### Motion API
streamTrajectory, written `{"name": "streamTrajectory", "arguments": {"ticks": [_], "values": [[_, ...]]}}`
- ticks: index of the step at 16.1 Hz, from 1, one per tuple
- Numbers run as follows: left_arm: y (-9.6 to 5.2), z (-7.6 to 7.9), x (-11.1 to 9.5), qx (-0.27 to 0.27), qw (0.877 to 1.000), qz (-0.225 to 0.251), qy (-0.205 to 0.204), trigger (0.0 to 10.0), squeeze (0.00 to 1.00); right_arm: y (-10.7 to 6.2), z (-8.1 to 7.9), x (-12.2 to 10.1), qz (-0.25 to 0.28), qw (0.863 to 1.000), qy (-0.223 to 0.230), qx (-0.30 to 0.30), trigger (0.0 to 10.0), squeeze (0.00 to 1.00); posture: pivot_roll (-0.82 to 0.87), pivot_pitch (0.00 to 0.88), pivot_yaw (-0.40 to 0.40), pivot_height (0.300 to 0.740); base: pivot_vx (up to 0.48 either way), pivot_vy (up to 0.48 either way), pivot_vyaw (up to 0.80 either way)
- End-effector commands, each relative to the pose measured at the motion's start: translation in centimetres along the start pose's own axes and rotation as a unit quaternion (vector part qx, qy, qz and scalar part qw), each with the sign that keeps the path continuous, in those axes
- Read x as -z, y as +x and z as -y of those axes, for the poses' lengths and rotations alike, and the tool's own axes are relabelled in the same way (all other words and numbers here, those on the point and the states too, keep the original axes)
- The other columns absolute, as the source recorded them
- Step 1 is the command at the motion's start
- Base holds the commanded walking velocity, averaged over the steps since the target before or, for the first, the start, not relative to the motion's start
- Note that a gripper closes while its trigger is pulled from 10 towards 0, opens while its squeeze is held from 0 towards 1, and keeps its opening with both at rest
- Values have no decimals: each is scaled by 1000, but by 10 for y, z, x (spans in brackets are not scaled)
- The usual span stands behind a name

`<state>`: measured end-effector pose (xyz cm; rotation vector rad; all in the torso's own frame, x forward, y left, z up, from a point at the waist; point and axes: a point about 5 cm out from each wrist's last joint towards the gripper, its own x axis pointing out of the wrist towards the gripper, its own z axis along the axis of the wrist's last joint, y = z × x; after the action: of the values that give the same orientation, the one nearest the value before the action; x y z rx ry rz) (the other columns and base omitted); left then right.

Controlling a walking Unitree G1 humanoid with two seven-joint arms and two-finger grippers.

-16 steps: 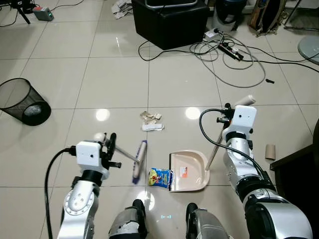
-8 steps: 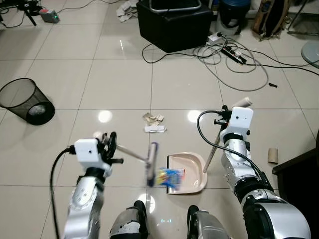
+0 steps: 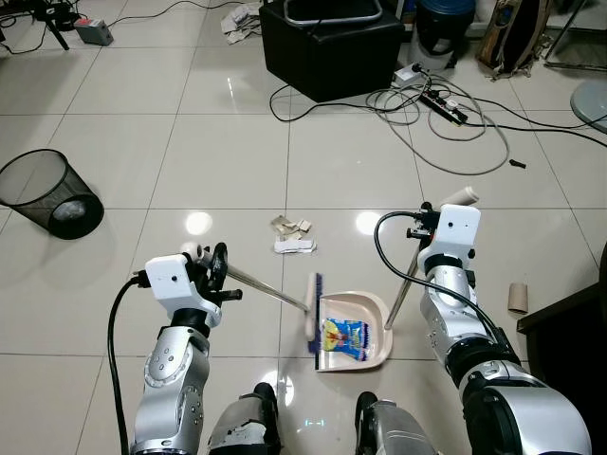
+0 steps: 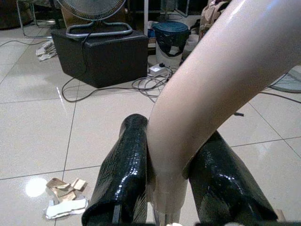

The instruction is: Sweep floor

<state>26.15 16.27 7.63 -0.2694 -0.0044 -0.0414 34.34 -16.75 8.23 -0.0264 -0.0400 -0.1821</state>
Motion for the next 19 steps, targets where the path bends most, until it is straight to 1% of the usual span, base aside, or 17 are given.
{"name": "streamTrajectory", "arguments": {"ticks": [1,5,8,9,11,13,16,19], "values": [[-2,0,3,5,1000,-11,-13,10000,0,-7,-2,14,-36,999,-11,-11,10000,0,41,190,43,740,0,0,0],[1,4,-2,20,999,-13,-29,10000,0,-7,0,15,-40,999,-8,-5,10000,0,45,187,51,740,0,0,0],[5,5,-11,26,998,-2,-57,10000,0,-8,3,16,-42,999,-6,1,10000,0,48,186,55,740,0,0,0],[7,6,-17,29,995,7,-97,10000,0,-8,4,17,-43,999,-6,3,10000,0,51,183,56,740,0,0,0],[8,6,-20,32,993,11,-110,10000,0,-8,5,17,-44,999,-6,5,10000,0,52,180,57,740,0,0,0],[9,6,-23,36,993,17,-111,10000,0,-8,6,17,-45,999,-6,6,10000,0,51,177,57,740,0,0,0],[8,4,-35,61,993,40,-93,10000,0,-7,7,17,-44,999,-6,8,10000,0,51,170,55,740,0,0,0],[6,-5,-49,88,992,57,-75,10000,0,-7,8,17,-45,999,-6,8,10000,0,56,164,52,740,0,0,0]]}}
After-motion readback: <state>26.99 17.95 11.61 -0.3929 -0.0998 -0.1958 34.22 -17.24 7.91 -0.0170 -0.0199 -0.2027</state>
